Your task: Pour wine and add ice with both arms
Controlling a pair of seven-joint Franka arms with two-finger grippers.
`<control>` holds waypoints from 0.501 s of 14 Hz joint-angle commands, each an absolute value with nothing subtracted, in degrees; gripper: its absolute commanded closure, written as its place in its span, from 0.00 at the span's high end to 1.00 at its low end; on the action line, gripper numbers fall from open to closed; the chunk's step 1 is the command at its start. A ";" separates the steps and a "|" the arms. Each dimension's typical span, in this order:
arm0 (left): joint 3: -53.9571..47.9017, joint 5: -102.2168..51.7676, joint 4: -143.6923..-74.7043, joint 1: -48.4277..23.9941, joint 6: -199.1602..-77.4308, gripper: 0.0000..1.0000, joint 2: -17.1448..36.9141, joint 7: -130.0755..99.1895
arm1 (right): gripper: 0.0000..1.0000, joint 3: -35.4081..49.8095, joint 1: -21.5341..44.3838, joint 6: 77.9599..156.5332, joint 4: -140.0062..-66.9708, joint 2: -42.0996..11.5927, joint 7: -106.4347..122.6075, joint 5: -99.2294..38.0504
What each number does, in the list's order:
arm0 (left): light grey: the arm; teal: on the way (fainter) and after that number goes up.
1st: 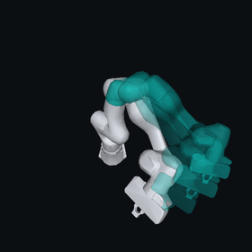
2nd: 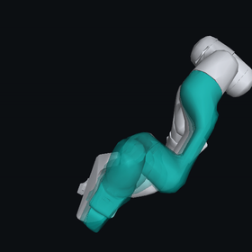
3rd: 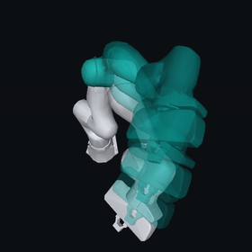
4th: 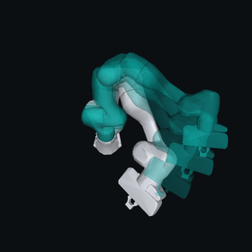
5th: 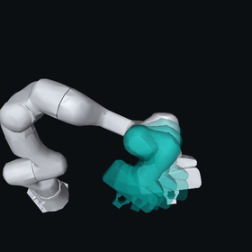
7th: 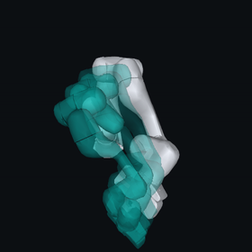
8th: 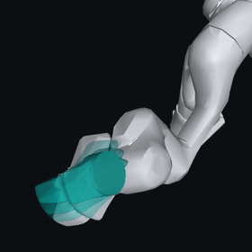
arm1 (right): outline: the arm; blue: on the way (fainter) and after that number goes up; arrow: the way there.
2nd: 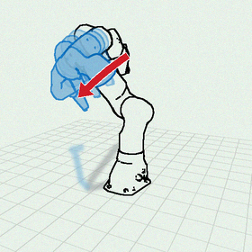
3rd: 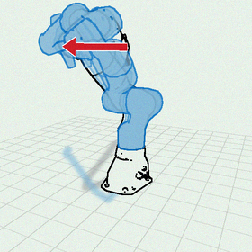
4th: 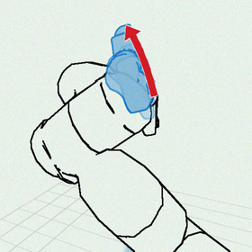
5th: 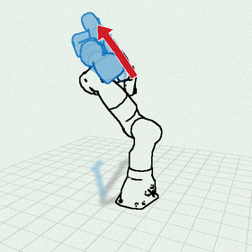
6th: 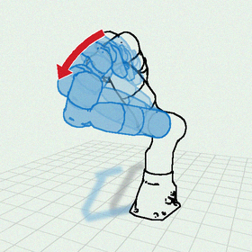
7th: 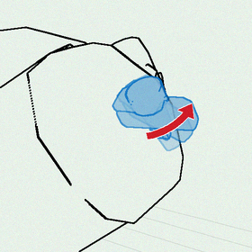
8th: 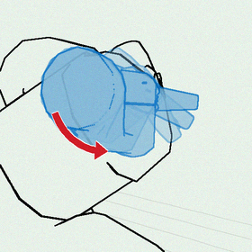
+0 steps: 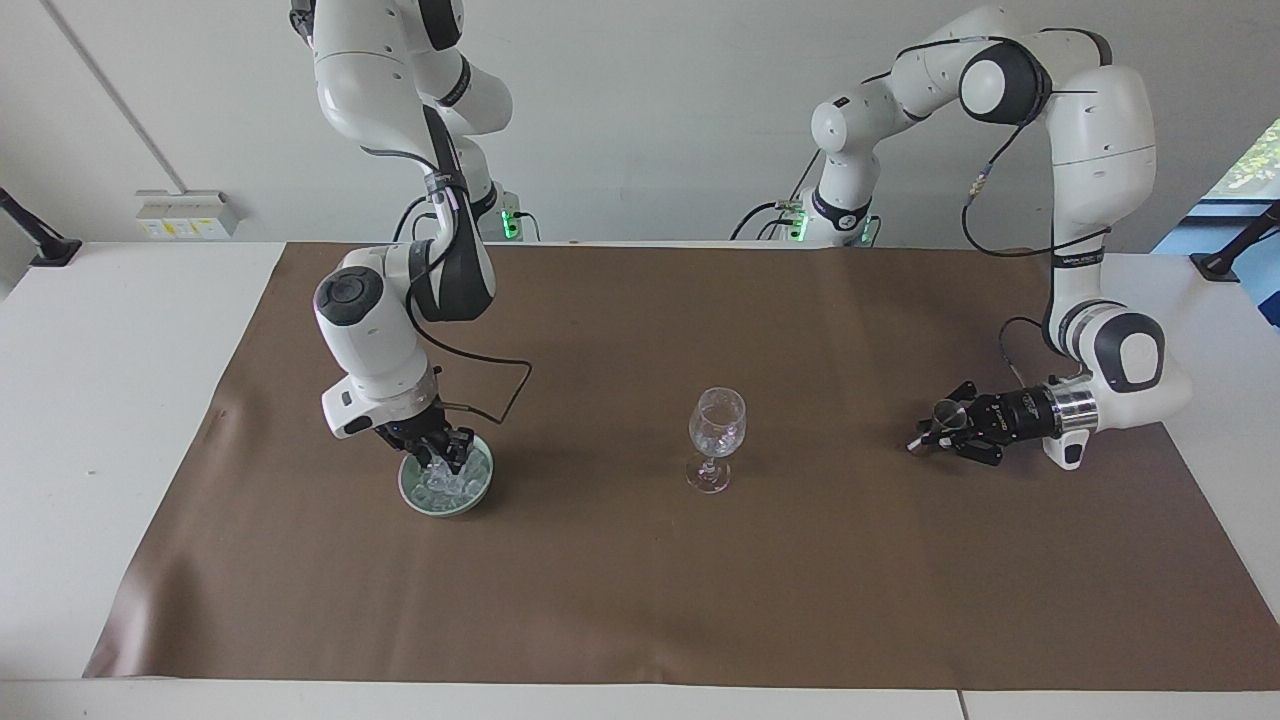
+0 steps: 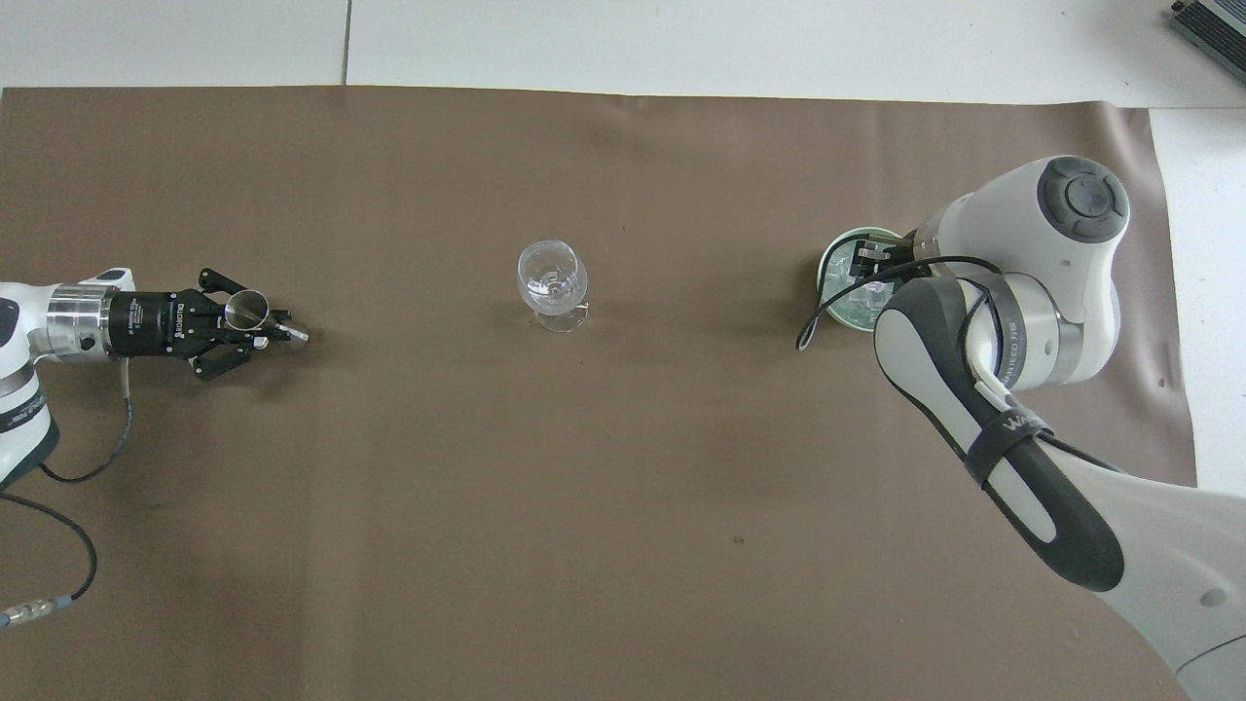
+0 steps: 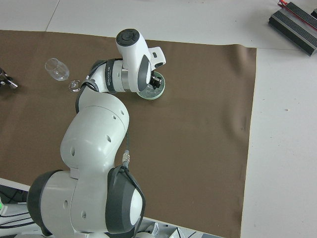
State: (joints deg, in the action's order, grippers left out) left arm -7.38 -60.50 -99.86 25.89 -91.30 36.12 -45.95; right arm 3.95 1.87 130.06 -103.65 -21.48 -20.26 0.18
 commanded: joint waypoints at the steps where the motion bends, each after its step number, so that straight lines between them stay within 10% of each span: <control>1: -7.73 -59.94 -99.67 26.81 -89.56 0.28 36.56 -45.18 | 0.46 4.48 1.14 131.75 -104.33 -21.53 -21.36 1.32; 7: -7.73 -59.94 -99.41 26.81 -89.38 0.47 36.65 -45.18 | 0.39 4.48 0.79 131.75 -104.33 -21.53 -21.18 1.32</control>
State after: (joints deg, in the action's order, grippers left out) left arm -7.38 -60.46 -99.86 25.92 -90.66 36.16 -45.85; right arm 3.90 1.69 130.08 -103.65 -21.48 -20.26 0.18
